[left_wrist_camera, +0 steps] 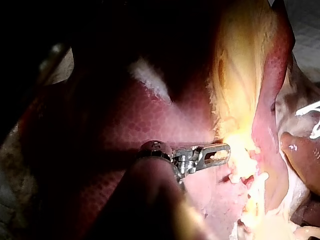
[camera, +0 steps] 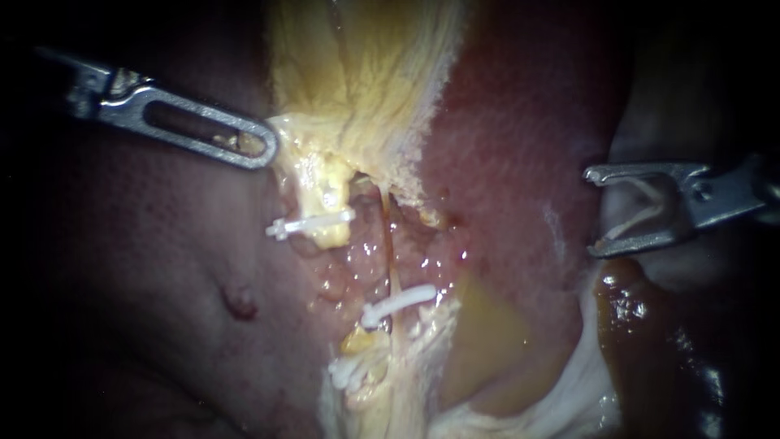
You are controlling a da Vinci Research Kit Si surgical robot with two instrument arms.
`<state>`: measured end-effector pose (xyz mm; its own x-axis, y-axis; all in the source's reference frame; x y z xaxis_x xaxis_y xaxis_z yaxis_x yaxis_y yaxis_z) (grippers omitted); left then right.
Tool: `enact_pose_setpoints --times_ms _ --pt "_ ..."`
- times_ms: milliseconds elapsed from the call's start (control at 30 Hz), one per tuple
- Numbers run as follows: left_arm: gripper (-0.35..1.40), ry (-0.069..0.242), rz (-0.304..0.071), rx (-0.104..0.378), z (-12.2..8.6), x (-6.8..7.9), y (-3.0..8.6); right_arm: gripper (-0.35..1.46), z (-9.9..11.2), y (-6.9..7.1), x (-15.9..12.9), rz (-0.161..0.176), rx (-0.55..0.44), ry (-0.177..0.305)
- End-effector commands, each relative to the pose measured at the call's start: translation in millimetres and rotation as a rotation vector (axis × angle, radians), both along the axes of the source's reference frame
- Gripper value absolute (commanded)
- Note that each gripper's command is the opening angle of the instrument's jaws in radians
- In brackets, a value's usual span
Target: Clipping second clip right tube
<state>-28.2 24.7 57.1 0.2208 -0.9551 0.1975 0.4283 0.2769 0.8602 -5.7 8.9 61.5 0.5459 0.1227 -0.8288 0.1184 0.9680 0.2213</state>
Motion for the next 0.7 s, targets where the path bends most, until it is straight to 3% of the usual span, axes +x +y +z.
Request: enact_pose_setpoints --times_ms 33,233,533,700 --pt "-0.35 0.001 0.000 -0.001 0.1 -0.1 -0.1 0.50 0.1 -0.2 0.2 -0.006 0.004 0.009" --pt "-0.35 0.003 -0.002 -0.003 0.4 -0.3 -0.4 0.50 0.9 -1.7 2.5 -0.014 0.069 0.035" --pt "-0.35 0.004 -0.004 -0.005 0.6 -0.5 -0.6 0.49 1.4 -4.0 7.6 0.014 0.299 0.103" --pt "-0.35 0.005 -0.004 -0.005 0.6 -0.5 -0.6 0.49 1.4 -4.8 10.1 0.054 0.418 0.154"
